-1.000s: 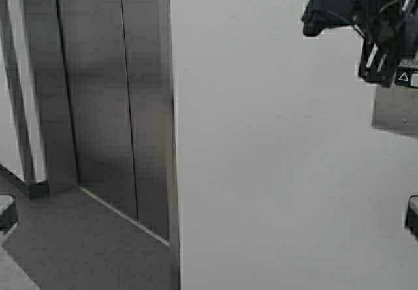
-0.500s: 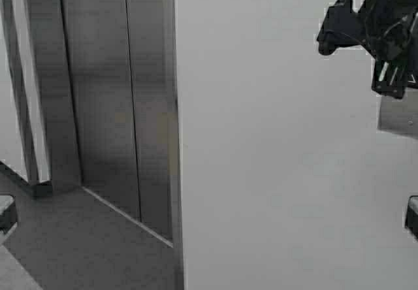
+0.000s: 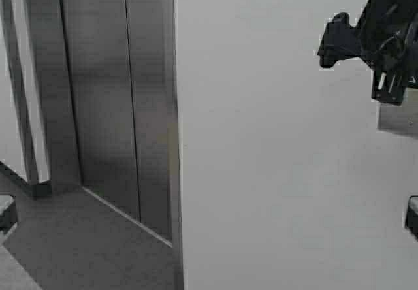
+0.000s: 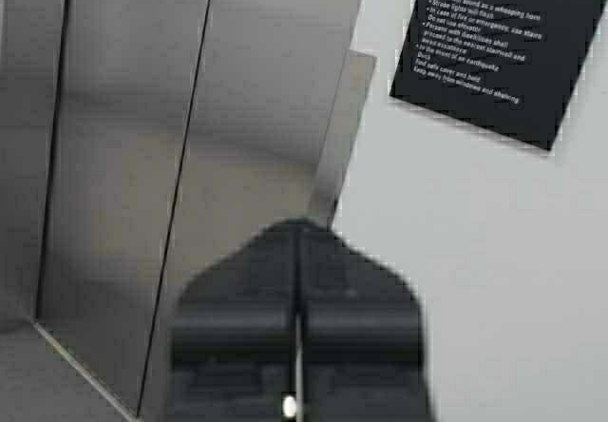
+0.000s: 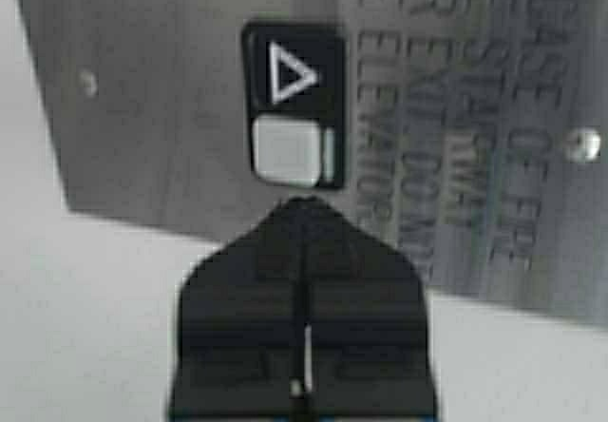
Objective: Navigate to elevator, push the call button, then enter the elevator
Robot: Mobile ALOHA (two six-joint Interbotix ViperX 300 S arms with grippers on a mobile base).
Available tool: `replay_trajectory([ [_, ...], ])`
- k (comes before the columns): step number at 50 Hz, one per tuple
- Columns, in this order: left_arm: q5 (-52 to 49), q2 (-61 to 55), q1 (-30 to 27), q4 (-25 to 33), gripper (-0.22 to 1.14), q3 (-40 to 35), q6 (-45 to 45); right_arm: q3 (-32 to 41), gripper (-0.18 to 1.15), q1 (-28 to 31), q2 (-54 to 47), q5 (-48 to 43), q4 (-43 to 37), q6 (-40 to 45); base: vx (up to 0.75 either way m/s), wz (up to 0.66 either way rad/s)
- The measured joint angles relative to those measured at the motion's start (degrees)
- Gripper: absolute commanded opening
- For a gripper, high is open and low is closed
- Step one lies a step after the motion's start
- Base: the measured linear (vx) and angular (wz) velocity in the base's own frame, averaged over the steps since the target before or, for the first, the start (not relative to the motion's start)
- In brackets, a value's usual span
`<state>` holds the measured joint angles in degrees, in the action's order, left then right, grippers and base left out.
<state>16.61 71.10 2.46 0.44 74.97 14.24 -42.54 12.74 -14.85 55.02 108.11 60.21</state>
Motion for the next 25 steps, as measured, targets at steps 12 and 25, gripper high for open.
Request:
replay_trajectory([
  [12,0.0,-0.1,0.0,0.0,0.02,0.0,-0.1,2.0,0.07,-2.7,-1.6,-1.7,1.5,-0.1,0.00,0.00],
  [25,0.0,-0.4,0.0,0.0,0.02,0.0,-0.3,3.5,0.07,-3.7,-4.2,-2.5,3.3,-0.2,0.00,0.00],
])
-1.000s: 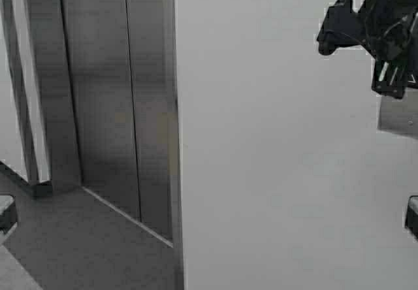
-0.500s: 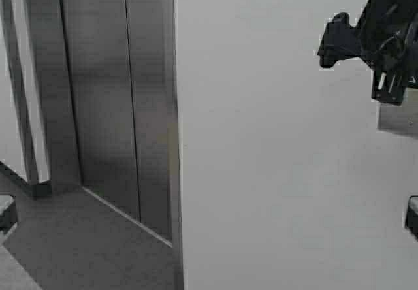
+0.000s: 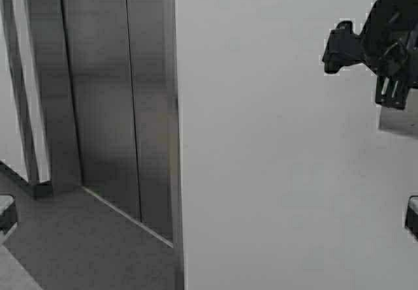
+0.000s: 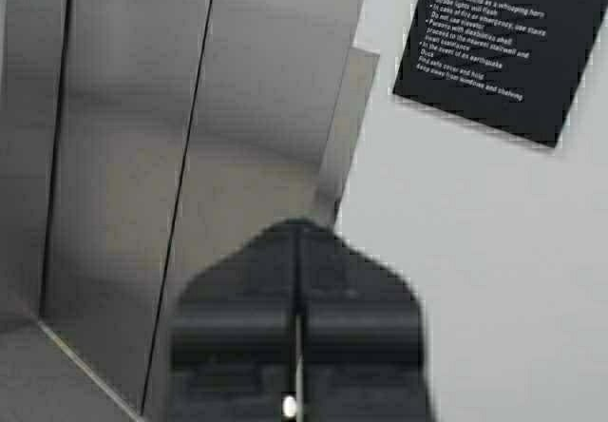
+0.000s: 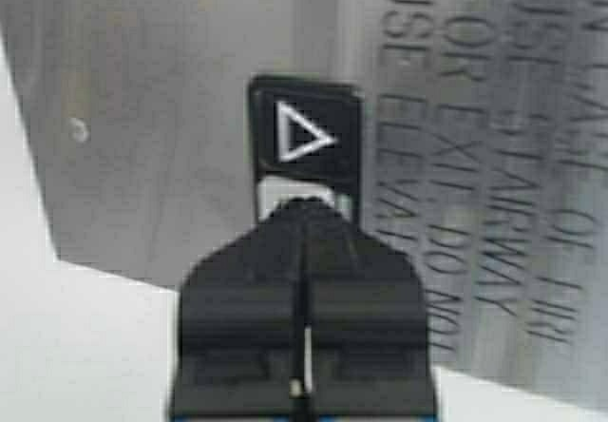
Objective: Navigate to elevator, push the call button, then enter the elevator
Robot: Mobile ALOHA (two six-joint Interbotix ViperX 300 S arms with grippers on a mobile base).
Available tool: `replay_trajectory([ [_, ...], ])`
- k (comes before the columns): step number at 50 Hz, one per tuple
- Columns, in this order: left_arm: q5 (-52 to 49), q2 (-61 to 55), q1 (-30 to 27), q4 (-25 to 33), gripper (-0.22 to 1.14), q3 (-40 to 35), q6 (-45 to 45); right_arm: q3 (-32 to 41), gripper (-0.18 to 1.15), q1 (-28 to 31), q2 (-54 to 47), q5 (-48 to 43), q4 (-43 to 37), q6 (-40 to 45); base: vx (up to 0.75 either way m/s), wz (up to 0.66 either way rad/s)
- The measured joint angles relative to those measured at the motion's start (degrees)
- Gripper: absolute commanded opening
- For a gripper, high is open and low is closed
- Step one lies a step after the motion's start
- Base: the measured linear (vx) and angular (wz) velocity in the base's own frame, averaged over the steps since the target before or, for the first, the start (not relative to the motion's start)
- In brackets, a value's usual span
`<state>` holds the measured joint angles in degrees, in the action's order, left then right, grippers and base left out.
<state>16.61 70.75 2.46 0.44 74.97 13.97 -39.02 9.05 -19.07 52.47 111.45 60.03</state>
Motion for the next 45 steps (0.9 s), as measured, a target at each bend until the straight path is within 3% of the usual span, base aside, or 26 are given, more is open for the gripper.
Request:
replay_trajectory([
  [30,-0.3,-1.4,0.0,-0.1,0.02,0.0,-0.3,0.4,0.07,-1.4,-0.8,-0.9,2.5,-0.4,0.00,0.00],
  [45,-0.3,-0.8,0.1,0.0,0.02,0.0,0.0,-5.3,0.07,9.6,8.9,0.0,-2.7,-2.5,0.00,-0.01],
])
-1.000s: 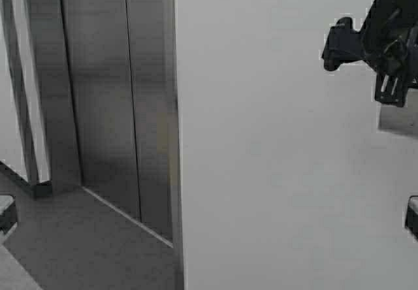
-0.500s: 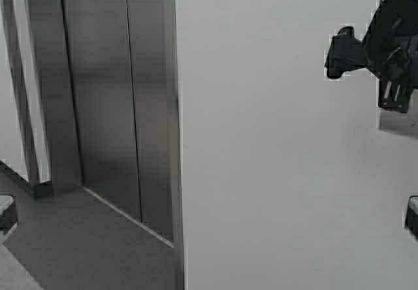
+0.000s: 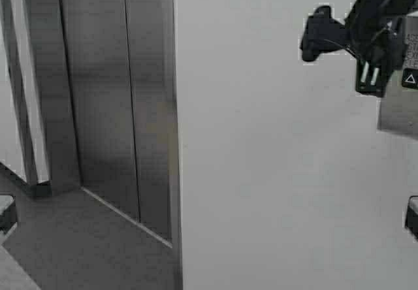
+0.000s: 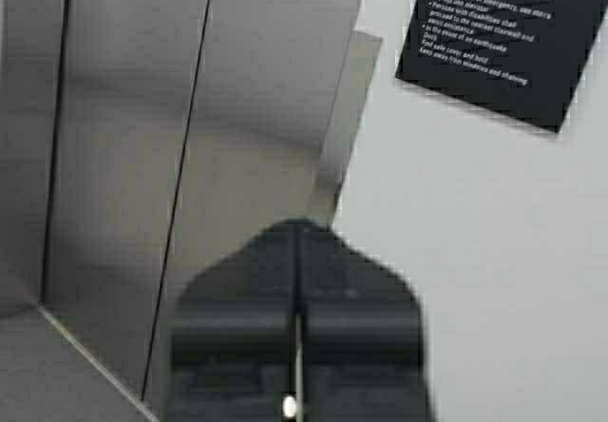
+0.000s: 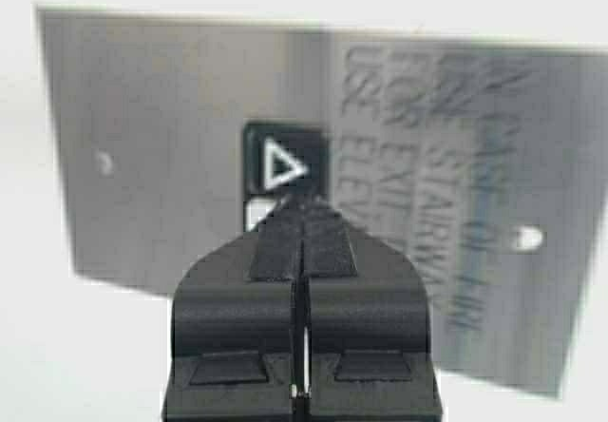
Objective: Navigate to elevator, push the call button, then enter the elevator
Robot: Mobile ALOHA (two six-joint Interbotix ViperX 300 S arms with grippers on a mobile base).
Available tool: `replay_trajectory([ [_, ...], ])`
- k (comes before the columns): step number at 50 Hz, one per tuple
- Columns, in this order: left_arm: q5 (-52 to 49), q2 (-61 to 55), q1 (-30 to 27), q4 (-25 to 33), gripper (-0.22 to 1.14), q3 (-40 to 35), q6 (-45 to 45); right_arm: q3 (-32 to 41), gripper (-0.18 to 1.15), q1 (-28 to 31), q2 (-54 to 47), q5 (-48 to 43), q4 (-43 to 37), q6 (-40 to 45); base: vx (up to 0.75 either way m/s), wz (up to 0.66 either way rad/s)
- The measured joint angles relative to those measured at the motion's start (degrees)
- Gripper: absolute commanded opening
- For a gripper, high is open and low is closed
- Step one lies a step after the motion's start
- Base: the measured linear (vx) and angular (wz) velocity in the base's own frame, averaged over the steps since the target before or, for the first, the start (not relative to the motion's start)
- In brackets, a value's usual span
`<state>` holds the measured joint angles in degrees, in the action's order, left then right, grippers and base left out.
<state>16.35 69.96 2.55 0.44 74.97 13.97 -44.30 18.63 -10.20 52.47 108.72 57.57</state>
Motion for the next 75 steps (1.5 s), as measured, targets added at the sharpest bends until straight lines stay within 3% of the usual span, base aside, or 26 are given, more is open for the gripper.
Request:
replay_trajectory([
  [16,-0.1,1.3,0.0,-0.1,0.02,0.0,0.0,-1.5,0.07,12.6,7.2,3.9,-11.8,-7.6,-0.01,0.00],
  [25,-0.1,2.0,-0.1,0.0,0.02,0.0,0.0,0.4,0.07,16.5,8.2,5.4,-14.9,-8.7,-0.01,0.01],
  [32,-0.2,2.1,-0.1,0.0,0.02,-0.1,-0.1,2.5,0.07,22.9,9.1,5.6,-20.1,-11.1,0.00,0.02],
  [45,-0.2,2.4,-0.1,0.0,0.02,0.0,-0.4,4.6,0.07,34.2,9.8,-5.4,-33.9,-18.1,0.01,0.05],
  [57,-0.2,2.5,-0.1,-0.1,0.02,0.2,-2.1,7.8,0.07,34.6,16.2,-23.1,-43.9,-18.3,0.04,0.15],
  [75,-0.7,2.5,-0.1,-0.1,0.02,0.4,-4.1,8.1,0.07,29.4,23.6,-37.2,-48.4,-18.1,0.08,0.43],
])
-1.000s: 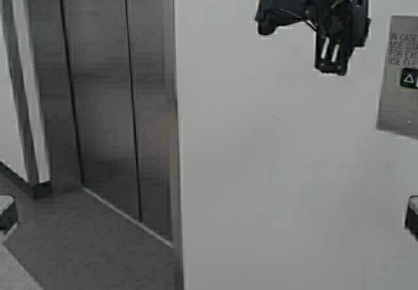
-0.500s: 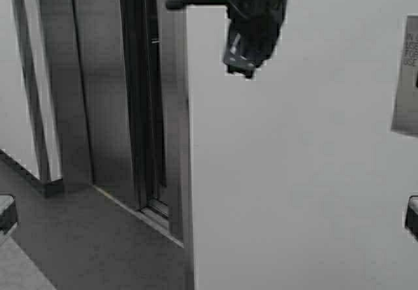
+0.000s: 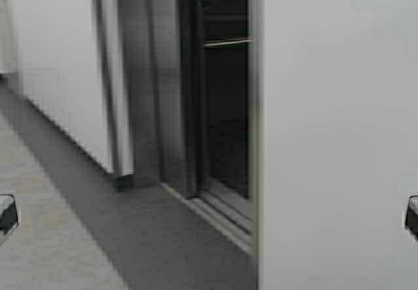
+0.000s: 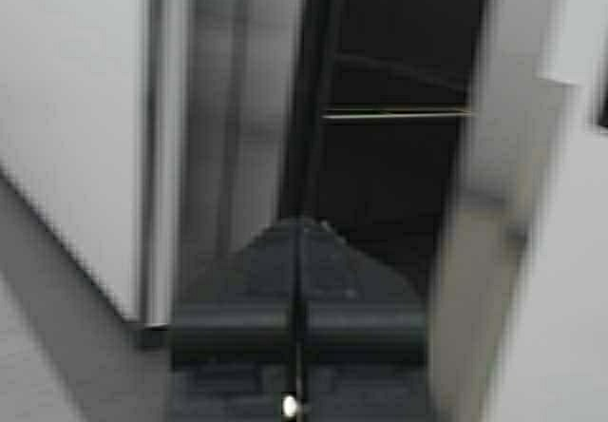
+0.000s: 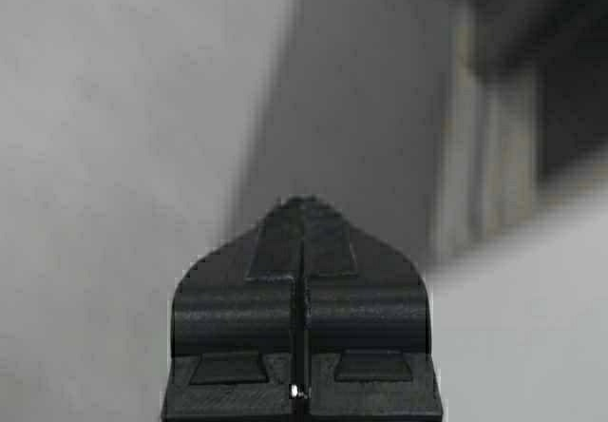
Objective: Navigate to elevator, push the call button, then enter the elevator
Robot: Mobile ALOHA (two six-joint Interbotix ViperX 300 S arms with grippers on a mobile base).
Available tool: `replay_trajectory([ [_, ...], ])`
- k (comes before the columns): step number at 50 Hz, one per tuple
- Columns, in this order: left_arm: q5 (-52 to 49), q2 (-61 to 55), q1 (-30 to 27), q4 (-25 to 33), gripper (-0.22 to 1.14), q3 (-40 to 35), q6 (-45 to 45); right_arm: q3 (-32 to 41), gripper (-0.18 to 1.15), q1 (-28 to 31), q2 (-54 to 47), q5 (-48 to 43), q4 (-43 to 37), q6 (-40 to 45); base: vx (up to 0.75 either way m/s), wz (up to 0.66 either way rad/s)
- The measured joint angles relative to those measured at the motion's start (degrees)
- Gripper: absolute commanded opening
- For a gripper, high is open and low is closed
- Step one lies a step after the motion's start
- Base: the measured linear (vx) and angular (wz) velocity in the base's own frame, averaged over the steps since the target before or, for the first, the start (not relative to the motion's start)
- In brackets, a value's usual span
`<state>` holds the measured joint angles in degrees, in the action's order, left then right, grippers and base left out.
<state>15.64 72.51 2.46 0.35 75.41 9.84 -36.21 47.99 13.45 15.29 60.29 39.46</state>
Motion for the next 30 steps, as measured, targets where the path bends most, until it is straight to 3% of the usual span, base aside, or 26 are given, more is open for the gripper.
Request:
replay_trajectory([
  [30,-0.1,-1.4,0.0,0.0,0.02,0.6,-0.4,0.4,0.07,-6.6,2.7,-7.7,-3.6,0.4,0.12,0.57],
])
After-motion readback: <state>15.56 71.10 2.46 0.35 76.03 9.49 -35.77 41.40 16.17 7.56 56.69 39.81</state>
